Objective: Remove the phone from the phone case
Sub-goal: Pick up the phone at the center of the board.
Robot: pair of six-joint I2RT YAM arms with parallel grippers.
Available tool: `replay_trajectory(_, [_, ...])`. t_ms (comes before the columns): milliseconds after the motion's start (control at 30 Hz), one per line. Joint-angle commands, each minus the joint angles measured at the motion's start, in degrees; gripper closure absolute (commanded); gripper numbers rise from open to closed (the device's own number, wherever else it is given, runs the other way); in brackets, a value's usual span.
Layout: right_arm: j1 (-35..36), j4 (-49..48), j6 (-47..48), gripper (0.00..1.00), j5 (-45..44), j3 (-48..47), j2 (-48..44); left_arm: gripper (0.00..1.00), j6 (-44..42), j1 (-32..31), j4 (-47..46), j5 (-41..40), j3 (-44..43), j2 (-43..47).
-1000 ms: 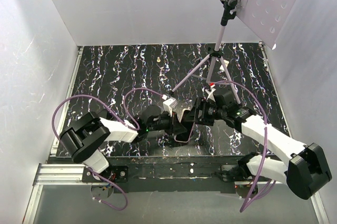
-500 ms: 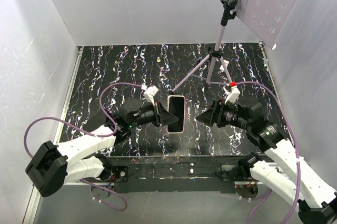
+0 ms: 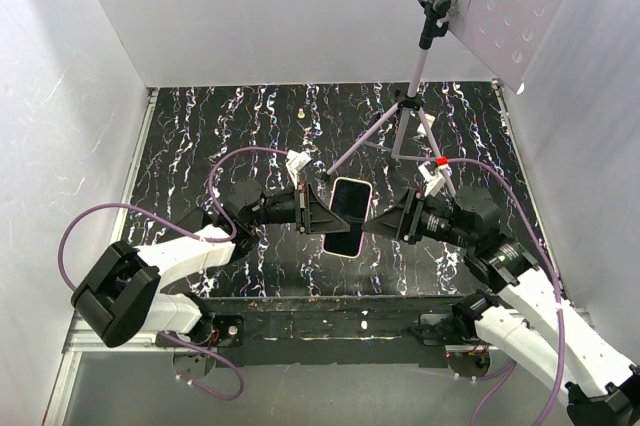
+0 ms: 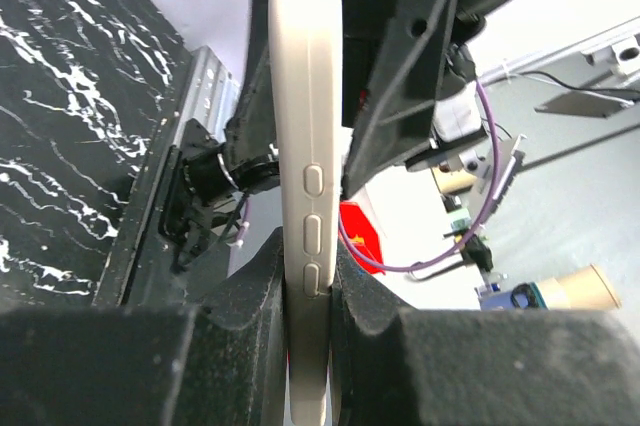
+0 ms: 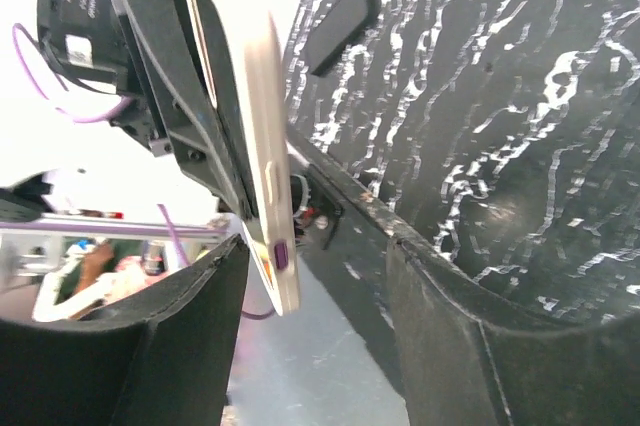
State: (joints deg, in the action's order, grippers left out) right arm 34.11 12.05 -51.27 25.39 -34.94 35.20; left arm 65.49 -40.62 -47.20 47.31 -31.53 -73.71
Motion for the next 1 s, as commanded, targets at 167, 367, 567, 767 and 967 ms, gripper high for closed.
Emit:
replay_trajectory(167, [-0.2, -30.7, -13.9, 0.45, 6.9, 1.2, 6.6, 1.00, 3.4, -1.2, -8.9, 4.3, -2.0, 0.0])
replay_trajectory(367, [-0.4, -28.0, -13.2, 0.98, 7.8, -4.8, 12.3, 1.00, 3.4, -2.1, -6.3, 3.1, -3.1, 0.4])
replay_trajectory(567, [-9.0, -26.9, -19.1, 0.99, 12.0, -5.6, 9.8, 0.51, 7.5, -1.7, -5.7, -9.2, 7.2, 9.4])
replay_trajectory(767, [-12.5, -35.0, -24.7, 0.99, 20.0, -5.1, 11.4, 0.59, 3.4, -1.7, 1.3, -9.9, 8.1, 15.8])
replay_trajectory(967, [-12.8, -38.4, -25.9, 0.99, 20.8, -4.4, 10.7, 0.60, 3.9, -1.8, -0.1, -9.8, 5.8, 16.0])
